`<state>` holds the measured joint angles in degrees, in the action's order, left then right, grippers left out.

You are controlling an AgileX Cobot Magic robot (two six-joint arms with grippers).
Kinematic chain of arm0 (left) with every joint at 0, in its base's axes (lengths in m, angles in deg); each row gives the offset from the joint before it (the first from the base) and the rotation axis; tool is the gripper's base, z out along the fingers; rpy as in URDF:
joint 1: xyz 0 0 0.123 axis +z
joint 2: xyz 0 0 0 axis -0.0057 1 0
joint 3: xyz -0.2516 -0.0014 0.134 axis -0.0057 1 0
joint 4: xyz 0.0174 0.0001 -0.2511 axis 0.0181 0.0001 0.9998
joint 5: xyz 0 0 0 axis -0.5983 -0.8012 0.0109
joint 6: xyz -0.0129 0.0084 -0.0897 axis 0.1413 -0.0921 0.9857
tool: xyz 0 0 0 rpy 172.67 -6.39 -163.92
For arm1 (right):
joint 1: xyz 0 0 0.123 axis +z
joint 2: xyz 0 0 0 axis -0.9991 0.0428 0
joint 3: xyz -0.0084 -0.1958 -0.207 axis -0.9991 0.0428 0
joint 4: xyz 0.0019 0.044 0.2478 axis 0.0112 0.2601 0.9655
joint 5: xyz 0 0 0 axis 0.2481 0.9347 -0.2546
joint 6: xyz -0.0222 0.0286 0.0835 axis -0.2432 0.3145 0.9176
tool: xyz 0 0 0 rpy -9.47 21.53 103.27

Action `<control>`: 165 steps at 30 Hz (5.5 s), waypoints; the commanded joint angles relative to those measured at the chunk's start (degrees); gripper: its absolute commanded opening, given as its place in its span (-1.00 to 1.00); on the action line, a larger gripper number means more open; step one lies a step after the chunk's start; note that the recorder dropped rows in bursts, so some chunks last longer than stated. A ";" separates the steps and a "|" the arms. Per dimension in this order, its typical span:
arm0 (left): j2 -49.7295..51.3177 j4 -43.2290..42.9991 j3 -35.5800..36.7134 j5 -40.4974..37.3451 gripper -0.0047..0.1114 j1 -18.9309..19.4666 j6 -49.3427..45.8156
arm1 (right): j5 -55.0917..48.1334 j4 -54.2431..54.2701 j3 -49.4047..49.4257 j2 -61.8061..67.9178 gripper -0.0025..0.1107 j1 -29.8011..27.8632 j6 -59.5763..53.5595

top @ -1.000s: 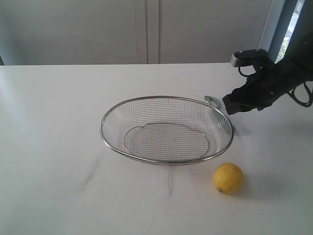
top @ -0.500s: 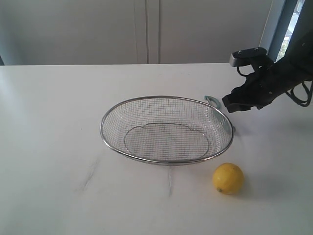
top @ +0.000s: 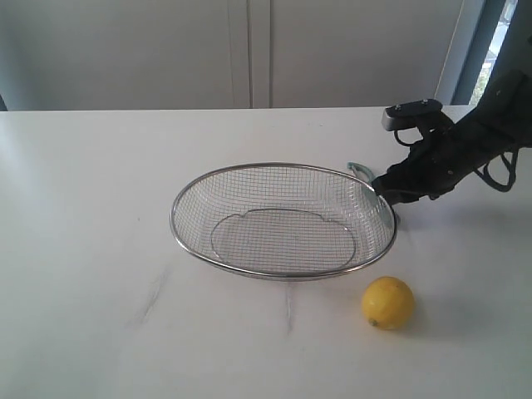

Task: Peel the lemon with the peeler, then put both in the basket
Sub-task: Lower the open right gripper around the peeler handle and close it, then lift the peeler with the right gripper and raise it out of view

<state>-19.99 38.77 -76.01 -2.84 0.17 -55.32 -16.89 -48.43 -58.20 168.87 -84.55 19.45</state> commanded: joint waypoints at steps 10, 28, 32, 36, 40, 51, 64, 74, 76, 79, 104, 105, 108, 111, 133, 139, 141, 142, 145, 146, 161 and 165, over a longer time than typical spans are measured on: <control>-0.26 -0.03 0.22 0.07 -0.92 0.00 0.01 | 1.57 0.44 -0.45 -0.09 -0.18 -0.03 -1.92; -0.26 -0.03 0.22 0.07 -0.92 0.00 0.01 | 5.22 -0.25 -0.45 2.10 -0.18 1.62 -3.34; -0.26 -0.03 0.22 0.07 -0.92 0.00 0.01 | 5.63 -0.25 -0.45 2.10 -0.18 1.62 -3.34; -0.26 -0.03 0.22 0.07 -0.92 0.00 0.01 | 5.85 -0.12 -0.45 2.18 -0.18 1.62 -3.34; -0.26 -0.03 0.22 0.07 -0.92 0.00 0.01 | 5.85 -0.12 -0.45 2.18 -0.18 1.62 -3.34; -0.26 -0.03 0.22 0.07 -0.92 0.00 0.01 | 5.85 -0.14 -0.45 2.18 -0.18 2.10 -3.34; -0.26 -0.03 0.22 0.07 -0.92 0.00 0.01 | 6.61 -1.19 -0.45 2.18 -0.18 4.01 -3.24; -0.26 -0.03 0.22 0.07 -0.92 0.00 0.01 | 7.07 -1.19 -0.45 2.18 -0.18 4.01 -3.24; -0.26 -0.03 0.22 0.07 -0.92 0.00 0.01 | 7.07 -1.19 -0.45 2.18 -0.18 4.01 -3.24; -0.26 -0.03 0.22 0.07 -0.92 0.00 0.01 | 7.07 -1.19 -0.45 2.18 -0.18 4.01 -3.24; -0.26 -0.03 0.22 0.07 -0.92 0.00 0.01 | 6.92 -1.32 -0.45 4.96 -0.30 4.01 -2.80; -0.26 -0.03 0.22 0.07 -0.92 0.00 0.01 | 6.92 -1.32 -0.45 4.96 -0.32 4.01 -2.80; -0.26 -0.03 0.22 0.07 -0.92 0.00 0.01 | 6.78 -1.92 -0.45 4.96 -0.39 4.01 -2.06; -0.26 -0.03 0.22 0.07 -0.92 0.00 0.01 | 6.78 -6.06 -0.45 4.96 -0.59 4.01 1.75; -0.26 -0.03 0.22 0.07 -0.92 0.00 0.01 | -4.68 -17.82 -2.74 -11.35 -0.96 3.88 18.83; -0.26 -0.03 0.22 0.07 -0.92 0.00 0.01 | -4.42 -16.40 7.29 -23.15 -0.96 3.88 18.97; -0.26 -0.03 0.22 0.07 -0.92 0.00 0.01 | -3.32 -15.33 12.29 -28.70 -0.96 3.88 19.28; -0.26 -0.03 0.22 0.07 -0.92 0.00 0.01 | -3.27 -13.71 14.93 -32.65 -0.96 3.88 19.28; -0.26 -0.03 0.22 0.07 -0.92 0.00 0.01 | -4.68 -10.73 21.15 -43.41 -0.96 3.88 19.28; -0.26 -0.03 0.22 0.07 -0.92 0.00 0.01 | -5.55 -10.48 22.79 -46.99 -0.96 3.88 19.28; -0.26 -0.03 0.22 0.07 -0.92 0.00 0.01 | -2.24 -9.59 39.87 -83.72 -0.96 3.88 19.28; -0.26 -0.03 0.22 0.07 -0.92 0.00 0.01 | -0.52 -9.69 40.48 -88.10 -0.96 3.88 19.28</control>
<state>-19.99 38.77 -76.01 -2.84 0.17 -55.32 -19.74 -58.43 -18.39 82.81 -80.58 38.43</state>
